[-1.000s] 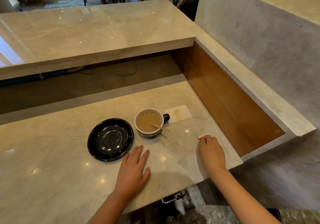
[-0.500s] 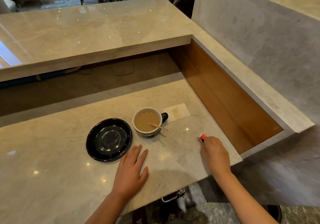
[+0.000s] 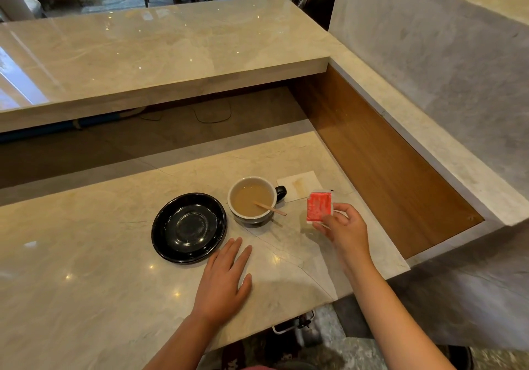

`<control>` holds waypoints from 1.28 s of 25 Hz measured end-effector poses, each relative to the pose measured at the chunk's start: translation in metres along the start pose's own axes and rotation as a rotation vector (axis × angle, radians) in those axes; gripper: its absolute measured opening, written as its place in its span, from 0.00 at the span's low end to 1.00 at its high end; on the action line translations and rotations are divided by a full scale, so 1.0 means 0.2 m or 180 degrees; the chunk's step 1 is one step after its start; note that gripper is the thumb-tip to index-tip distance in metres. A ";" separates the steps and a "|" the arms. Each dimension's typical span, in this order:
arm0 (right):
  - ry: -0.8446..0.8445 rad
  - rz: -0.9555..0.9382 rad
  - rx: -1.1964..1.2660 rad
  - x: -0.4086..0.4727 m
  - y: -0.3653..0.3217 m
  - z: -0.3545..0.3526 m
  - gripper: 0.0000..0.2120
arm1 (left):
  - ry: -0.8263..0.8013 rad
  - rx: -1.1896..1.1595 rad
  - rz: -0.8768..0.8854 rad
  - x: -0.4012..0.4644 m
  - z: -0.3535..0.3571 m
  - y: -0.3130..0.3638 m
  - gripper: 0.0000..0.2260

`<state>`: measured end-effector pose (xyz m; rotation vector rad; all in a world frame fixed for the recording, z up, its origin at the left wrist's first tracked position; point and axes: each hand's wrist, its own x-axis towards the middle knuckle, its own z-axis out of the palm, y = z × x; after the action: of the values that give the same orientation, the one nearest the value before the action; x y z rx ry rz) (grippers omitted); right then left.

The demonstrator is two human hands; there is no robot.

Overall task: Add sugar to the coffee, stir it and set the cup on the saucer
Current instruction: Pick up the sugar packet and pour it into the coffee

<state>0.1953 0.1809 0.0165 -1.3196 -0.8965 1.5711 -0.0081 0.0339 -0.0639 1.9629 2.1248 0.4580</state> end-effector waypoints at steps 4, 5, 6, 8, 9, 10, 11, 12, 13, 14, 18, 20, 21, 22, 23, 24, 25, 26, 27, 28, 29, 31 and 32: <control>-0.0206 -0.0125 -0.0007 0.02 -0.05 0.11 0.09 | -0.0026 -0.0006 0.0012 0.00 0.01 -0.01 0.25; -0.0246 -0.0171 -0.0100 0.03 -0.06 0.14 0.10 | -0.0040 0.0010 0.0016 0.00 0.01 -0.02 0.25; -0.0295 -0.0242 -0.0210 0.04 -0.08 0.16 0.10 | -0.0045 0.0010 0.0027 0.00 0.02 -0.02 0.25; -0.0398 -0.0450 -0.0532 0.07 -0.12 0.21 0.11 | -0.0031 -0.0054 0.0032 0.00 0.02 -0.02 0.26; -0.0428 -0.0587 -0.0736 0.09 -0.14 0.24 0.12 | -0.0024 -0.0086 0.0020 0.00 0.02 -0.02 0.26; -0.0457 -0.0738 -0.0956 0.10 -0.15 0.26 0.13 | -0.0014 -0.0105 0.0001 0.00 0.02 -0.02 0.26; -0.0481 -0.0906 -0.1196 0.12 -0.17 0.29 0.13 | 0.0001 -0.0117 -0.0012 0.00 0.03 -0.02 0.27; -0.0507 -0.1086 -0.1460 0.14 -0.18 0.31 0.12 | 0.0016 -0.0129 -0.0021 0.00 0.03 -0.03 0.27; -0.0539 -0.1271 -0.1724 0.15 -0.19 0.32 0.11 | 0.0023 -0.0140 -0.0025 0.00 0.03 -0.02 0.27; -0.0588 -0.1453 -0.1965 0.17 -0.20 0.34 0.10 | 0.0030 -0.0146 -0.0023 0.00 0.03 -0.02 0.27; -0.0847 -0.1967 -0.2637 0.21 -0.21 0.37 0.08 | 0.0015 -0.0145 -0.0061 0.00 0.03 -0.02 0.27; -0.0916 -0.2164 -0.2922 0.22 -0.21 0.38 0.09 | 0.0007 -0.0152 -0.0084 0.01 0.04 -0.02 0.26; -0.0940 -0.2277 -0.3054 0.22 -0.21 0.38 0.09 | 0.0004 -0.0155 -0.0093 0.01 0.04 -0.02 0.26; -0.0958 -0.2392 -0.3164 0.22 -0.21 0.39 0.09 | 0.0000 -0.0161 -0.0096 0.01 0.04 -0.02 0.26; -0.0976 -0.2508 -0.3256 0.22 -0.21 0.39 0.09 | -0.0007 -0.0167 -0.0097 0.01 0.04 -0.02 0.26; -0.1004 -0.2616 -0.3331 0.22 -0.21 0.40 0.09 | -0.0015 -0.0168 -0.0101 0.01 0.04 -0.02 0.26; -0.1041 -0.2706 -0.3384 0.22 -0.21 0.40 0.10 | -0.0024 -0.0163 -0.0107 0.01 0.04 -0.03 0.26; -0.1079 -0.2770 -0.3417 0.22 -0.22 0.41 0.10 | -0.0027 -0.0157 -0.0111 0.01 0.04 -0.03 0.26; -0.1110 -0.2807 -0.3434 0.22 -0.22 0.41 0.10 | -0.0028 -0.0154 -0.0113 0.01 0.04 -0.03 0.27; -0.1128 -0.2823 -0.3442 0.21 -0.22 0.41 0.10 | -0.0029 -0.0153 -0.0117 0.01 0.04 -0.03 0.27; -0.1139 -0.2818 -0.3445 0.21 -0.22 0.41 0.10 | -0.0032 -0.0154 -0.0119 0.00 0.04 -0.03 0.27; -0.1141 -0.2704 -0.3391 0.21 -0.22 0.42 0.10 | -0.0038 -0.0147 -0.0113 0.00 0.04 -0.03 0.27; -0.1110 -0.2561 -0.3264 0.21 -0.21 0.42 0.10 | -0.0038 -0.0145 -0.0109 0.00 0.04 -0.03 0.27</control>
<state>0.1179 0.2370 0.0555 -1.0399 -2.2931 0.6625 -0.0106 0.0348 -0.0731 1.8971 2.1182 0.4831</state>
